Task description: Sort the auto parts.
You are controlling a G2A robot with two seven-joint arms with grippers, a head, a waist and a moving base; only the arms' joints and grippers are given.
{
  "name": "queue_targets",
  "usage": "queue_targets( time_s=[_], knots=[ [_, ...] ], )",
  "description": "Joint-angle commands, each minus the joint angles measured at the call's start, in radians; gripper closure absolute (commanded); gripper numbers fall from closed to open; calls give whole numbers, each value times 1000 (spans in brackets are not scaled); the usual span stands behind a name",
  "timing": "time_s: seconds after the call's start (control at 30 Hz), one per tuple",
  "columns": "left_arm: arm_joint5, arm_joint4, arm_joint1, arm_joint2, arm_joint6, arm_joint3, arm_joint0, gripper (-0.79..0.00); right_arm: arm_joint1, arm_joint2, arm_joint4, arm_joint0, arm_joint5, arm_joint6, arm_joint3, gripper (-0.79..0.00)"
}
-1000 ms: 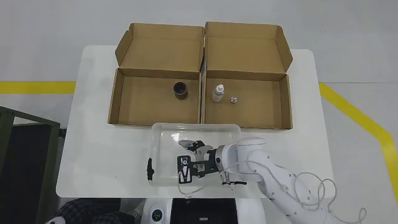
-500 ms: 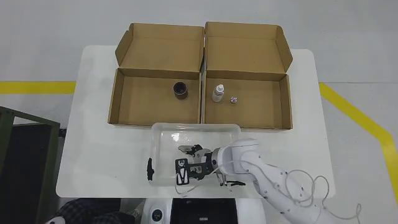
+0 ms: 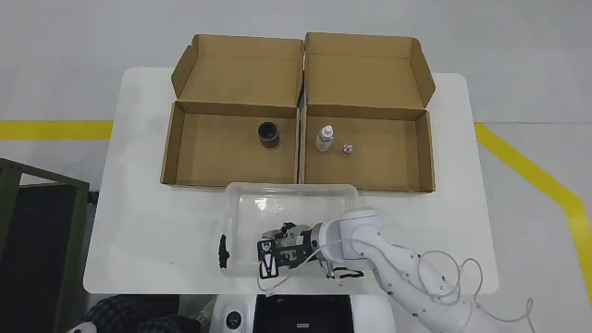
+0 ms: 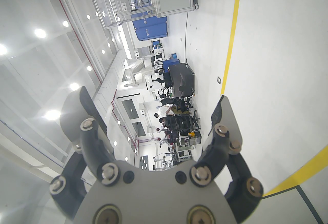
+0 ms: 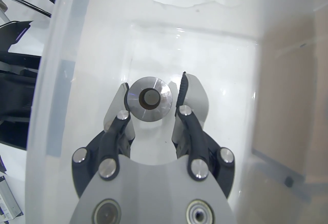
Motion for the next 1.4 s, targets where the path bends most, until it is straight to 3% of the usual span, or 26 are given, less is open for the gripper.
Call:
queue_targets(
  time_s=[0.0,0.1,0.13,0.17,0.67,1.37],
  knots=[
    [0,0,0,0,0,0,0,-785,1,-2,5,1,-1,3,-6,-215],
    [0,0,0,0,0,0,0,-785,1,-2,16,4,-3,9,-18,-92],
    [0,0,0,0,0,0,0,-785,1,-2,21,6,-3,10,-20,-6],
    [0,0,0,0,0,0,0,-785,2,-1,24,8,-2,12,-22,0],
    [0,0,0,0,0,0,0,-785,10,67,169,27,27,-45,-53,0],
    [0,0,0,0,0,0,0,-785,29,239,486,35,79,-235,-19,0]
  ],
)
